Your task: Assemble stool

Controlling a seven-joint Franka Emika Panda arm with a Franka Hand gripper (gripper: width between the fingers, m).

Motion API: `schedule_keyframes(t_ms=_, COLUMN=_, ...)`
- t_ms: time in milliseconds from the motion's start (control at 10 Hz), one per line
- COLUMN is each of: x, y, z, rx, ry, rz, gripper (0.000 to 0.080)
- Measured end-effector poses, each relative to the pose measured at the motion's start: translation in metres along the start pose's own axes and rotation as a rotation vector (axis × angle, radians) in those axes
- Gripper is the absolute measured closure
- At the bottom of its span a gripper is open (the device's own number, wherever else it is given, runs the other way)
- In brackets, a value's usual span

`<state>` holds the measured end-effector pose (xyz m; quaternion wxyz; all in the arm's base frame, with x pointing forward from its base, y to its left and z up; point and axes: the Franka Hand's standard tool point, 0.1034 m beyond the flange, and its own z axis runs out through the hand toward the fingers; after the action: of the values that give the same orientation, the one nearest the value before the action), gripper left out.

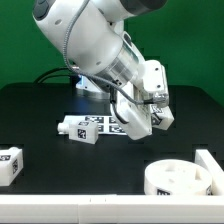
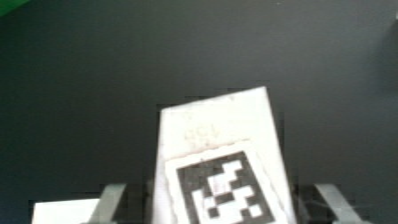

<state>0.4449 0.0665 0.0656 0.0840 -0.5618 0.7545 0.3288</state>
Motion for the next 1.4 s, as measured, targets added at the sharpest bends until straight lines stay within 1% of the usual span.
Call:
schedule_keyframes(t_ms=100, x=0.006, y=-0.001, z=0.000, rx=0.102, ry=0.046, rz=0.039, gripper=0.0478)
schedule_keyframes(t_ms=200, x=0.012, y=0.001, z=0.005, rx=0.211, ry=0.094, rz=0.075, gripper=0.0478)
schedule_keyframes(t_ms=300, x=0.016, y=-0.001, z=0.008, rx=0.281, ry=0.132, rz=0.070, gripper=0.0478)
schedule_keyframes(t_ms=400, x=0.020, y=-0.005, z=0.008, rx=0.366, ry=0.171, rz=0.066, gripper=0.0478)
schedule_keyframes(t_ms=600, x=0.031, y=-0.005, z=0.011, rx=0.493, ry=0.238, rz=0.049, gripper=0.0478)
schedule_keyframes(t_ms=700, x=0.025, y=-0.007, z=0.003, rx=0.599, ry=0.280, rz=0.066, gripper=0.0478)
schedule_keyframes(t_ms=800, x=0.011, y=-0.008, z=-0.006, rx=0.660, ry=0.299, rz=0.047, gripper=0.0478)
schedule_keyframes(t_ms=900, x=0.004, y=-0.008, z=-0.010, rx=0.678, ry=0.303, rz=0.033, gripper=0.0478)
schedule_keyframes(t_ms=1000, x=0.008, y=-0.008, z=-0.009, rx=0.673, ry=0.305, rz=0.037, gripper=0.0478)
schedule_keyframes(t_ms=1100, x=0.010, y=-0.008, z=-0.007, rx=0.669, ry=0.308, rz=0.038, gripper=0.0284)
schedule_keyframes(t_ms=1200, x=0.011, y=-0.008, z=-0.006, rx=0.667, ry=0.309, rz=0.038, gripper=0.0284)
schedule_keyframes(t_ms=1300, x=0.011, y=-0.008, z=-0.006, rx=0.666, ry=0.310, rz=0.038, gripper=0.0180)
schedule_keyframes(t_ms=1400, x=0.012, y=-0.008, z=-0.005, rx=0.665, ry=0.311, rz=0.037, gripper=0.0156)
